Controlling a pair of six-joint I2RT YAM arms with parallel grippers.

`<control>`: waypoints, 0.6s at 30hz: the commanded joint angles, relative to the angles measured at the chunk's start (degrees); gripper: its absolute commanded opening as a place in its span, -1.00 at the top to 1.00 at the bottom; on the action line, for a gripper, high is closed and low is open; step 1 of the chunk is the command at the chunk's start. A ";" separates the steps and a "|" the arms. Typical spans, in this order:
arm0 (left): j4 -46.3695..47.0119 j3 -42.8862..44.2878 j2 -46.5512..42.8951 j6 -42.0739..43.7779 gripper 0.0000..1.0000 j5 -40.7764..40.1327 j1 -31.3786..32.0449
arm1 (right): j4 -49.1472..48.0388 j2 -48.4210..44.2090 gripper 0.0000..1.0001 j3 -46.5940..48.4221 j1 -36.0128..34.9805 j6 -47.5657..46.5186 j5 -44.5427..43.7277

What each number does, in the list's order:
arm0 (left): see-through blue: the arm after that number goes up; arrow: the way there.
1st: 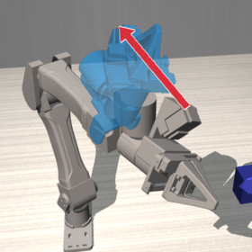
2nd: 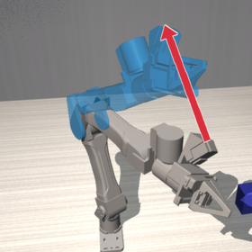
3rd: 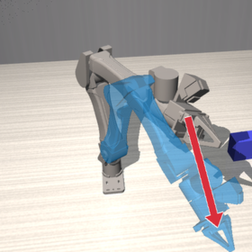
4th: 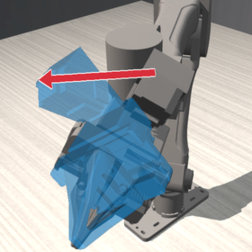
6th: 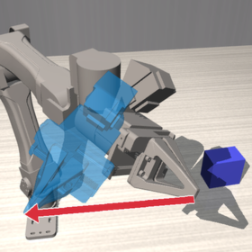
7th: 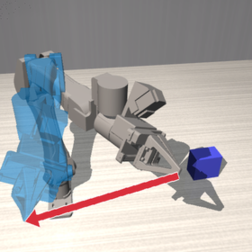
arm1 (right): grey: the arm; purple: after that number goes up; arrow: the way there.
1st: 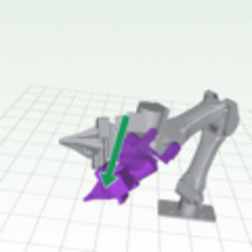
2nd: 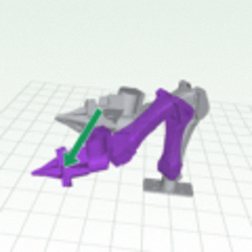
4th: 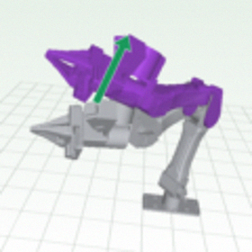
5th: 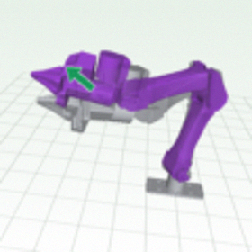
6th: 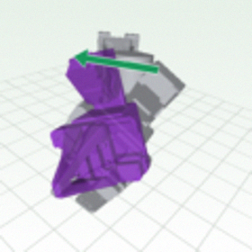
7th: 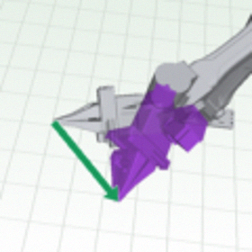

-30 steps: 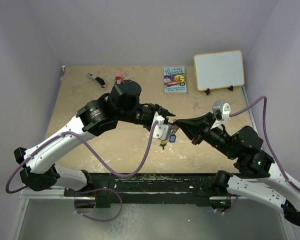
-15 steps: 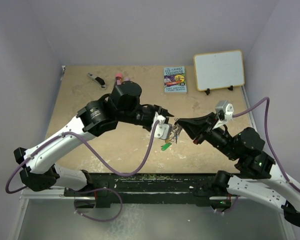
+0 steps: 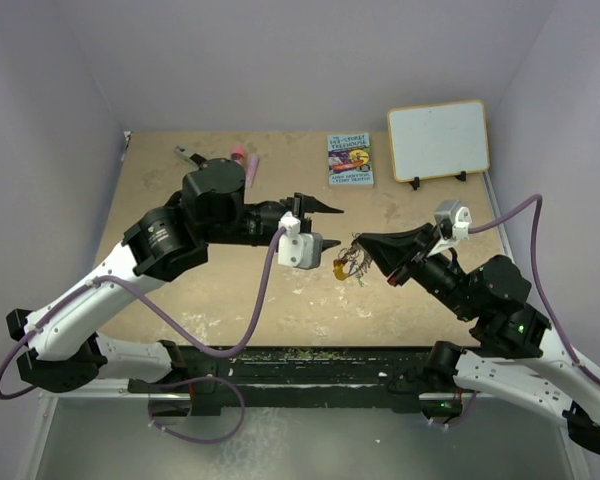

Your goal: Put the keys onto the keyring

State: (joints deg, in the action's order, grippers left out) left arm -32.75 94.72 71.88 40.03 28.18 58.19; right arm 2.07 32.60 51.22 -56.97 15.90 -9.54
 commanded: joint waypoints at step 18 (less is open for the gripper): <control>5.02 -3.75 2.53 3.33 0.01 0.30 -0.10 | -6.00 -0.57 1.00 1.38 0.02 0.94 7.87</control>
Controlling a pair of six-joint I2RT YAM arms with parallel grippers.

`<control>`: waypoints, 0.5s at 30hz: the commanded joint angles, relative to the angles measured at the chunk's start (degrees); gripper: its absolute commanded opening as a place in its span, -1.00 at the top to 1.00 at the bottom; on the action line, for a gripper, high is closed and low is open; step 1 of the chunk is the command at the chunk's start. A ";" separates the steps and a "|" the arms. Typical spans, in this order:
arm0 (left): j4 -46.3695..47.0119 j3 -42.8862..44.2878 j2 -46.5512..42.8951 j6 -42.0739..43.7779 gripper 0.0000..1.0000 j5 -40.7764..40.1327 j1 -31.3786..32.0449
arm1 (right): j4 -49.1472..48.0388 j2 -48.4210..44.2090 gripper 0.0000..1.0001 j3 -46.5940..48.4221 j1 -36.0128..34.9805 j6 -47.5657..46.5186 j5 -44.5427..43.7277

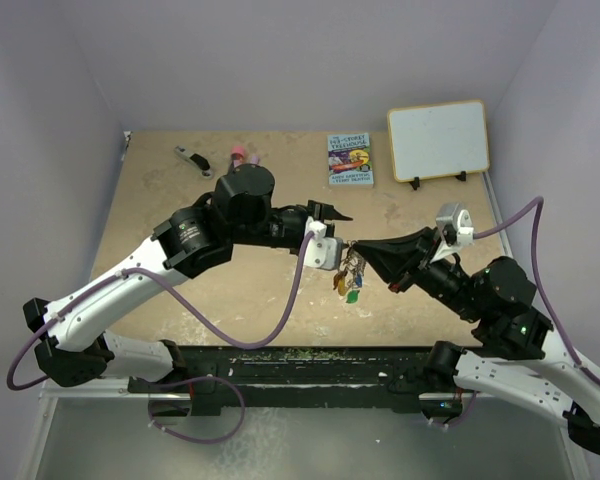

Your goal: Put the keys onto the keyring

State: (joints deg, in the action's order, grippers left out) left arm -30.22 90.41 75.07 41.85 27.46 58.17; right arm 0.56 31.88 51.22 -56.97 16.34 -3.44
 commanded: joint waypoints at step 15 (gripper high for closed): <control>-3.70 2.31 -0.70 3.92 0.31 8.80 -0.08 | -4.78 0.11 1.00 0.83 0.02 0.62 1.18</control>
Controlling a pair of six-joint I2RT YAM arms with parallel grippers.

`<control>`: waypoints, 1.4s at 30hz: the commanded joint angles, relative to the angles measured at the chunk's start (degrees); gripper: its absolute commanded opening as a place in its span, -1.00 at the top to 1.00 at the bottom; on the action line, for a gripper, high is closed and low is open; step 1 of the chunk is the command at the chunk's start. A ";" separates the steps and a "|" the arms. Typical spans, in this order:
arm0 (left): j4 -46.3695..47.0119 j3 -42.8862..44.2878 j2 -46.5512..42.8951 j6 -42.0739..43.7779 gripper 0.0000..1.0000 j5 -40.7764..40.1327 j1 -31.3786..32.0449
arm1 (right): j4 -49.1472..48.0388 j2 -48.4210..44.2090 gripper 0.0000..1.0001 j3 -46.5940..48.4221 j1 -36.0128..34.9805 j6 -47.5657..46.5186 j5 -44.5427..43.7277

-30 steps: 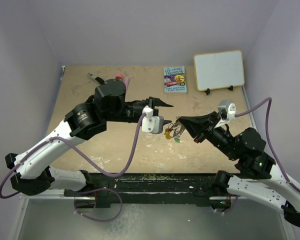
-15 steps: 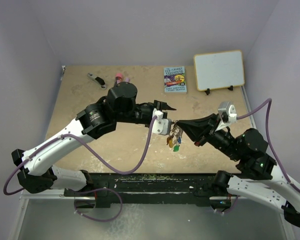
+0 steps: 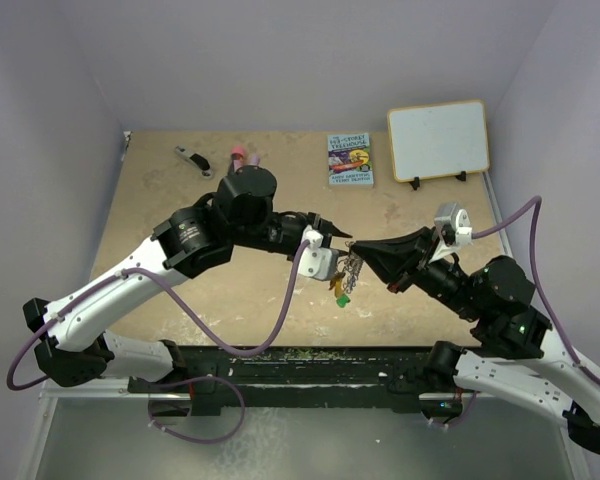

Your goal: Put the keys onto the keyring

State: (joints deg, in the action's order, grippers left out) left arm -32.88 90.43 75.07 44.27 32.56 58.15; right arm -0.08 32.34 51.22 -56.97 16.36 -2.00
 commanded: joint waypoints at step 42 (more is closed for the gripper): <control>-4.33 4.54 1.16 2.60 0.92 3.79 -0.06 | -5.37 -0.68 1.00 -0.59 0.02 0.41 1.29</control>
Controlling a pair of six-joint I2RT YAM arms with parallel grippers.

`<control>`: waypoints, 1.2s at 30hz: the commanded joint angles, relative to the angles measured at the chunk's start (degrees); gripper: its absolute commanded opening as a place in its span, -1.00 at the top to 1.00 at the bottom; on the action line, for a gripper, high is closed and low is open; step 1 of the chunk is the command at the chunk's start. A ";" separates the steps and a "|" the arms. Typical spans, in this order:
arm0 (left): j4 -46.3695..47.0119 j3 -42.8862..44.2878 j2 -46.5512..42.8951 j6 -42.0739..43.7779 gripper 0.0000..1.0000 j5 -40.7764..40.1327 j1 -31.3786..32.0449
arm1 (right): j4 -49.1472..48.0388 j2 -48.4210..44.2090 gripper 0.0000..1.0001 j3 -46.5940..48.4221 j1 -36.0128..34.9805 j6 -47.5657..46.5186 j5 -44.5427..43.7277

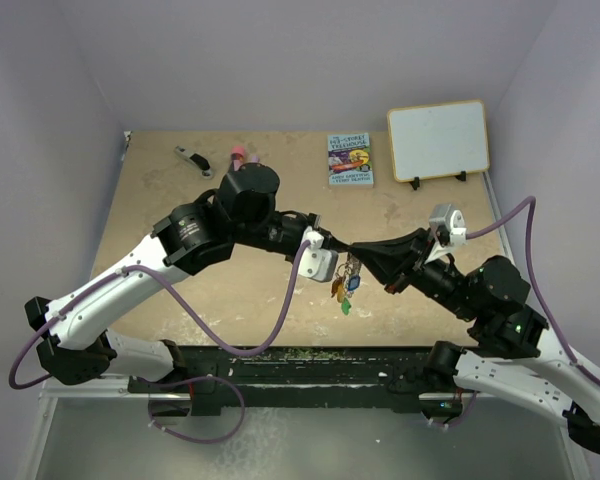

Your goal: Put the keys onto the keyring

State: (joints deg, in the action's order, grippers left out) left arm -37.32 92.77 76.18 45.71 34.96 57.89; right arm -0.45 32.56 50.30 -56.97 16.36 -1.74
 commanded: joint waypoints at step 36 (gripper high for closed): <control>-1.61 -0.68 -1.26 4.18 0.82 0.02 0.16 | -13.40 -0.15 1.00 -2.55 0.02 0.64 -3.80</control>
State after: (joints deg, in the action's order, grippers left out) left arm -38.48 92.01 76.16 47.81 34.44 57.89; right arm -6.92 32.97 47.86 -56.97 16.56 -3.07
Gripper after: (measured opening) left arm 0.076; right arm 0.004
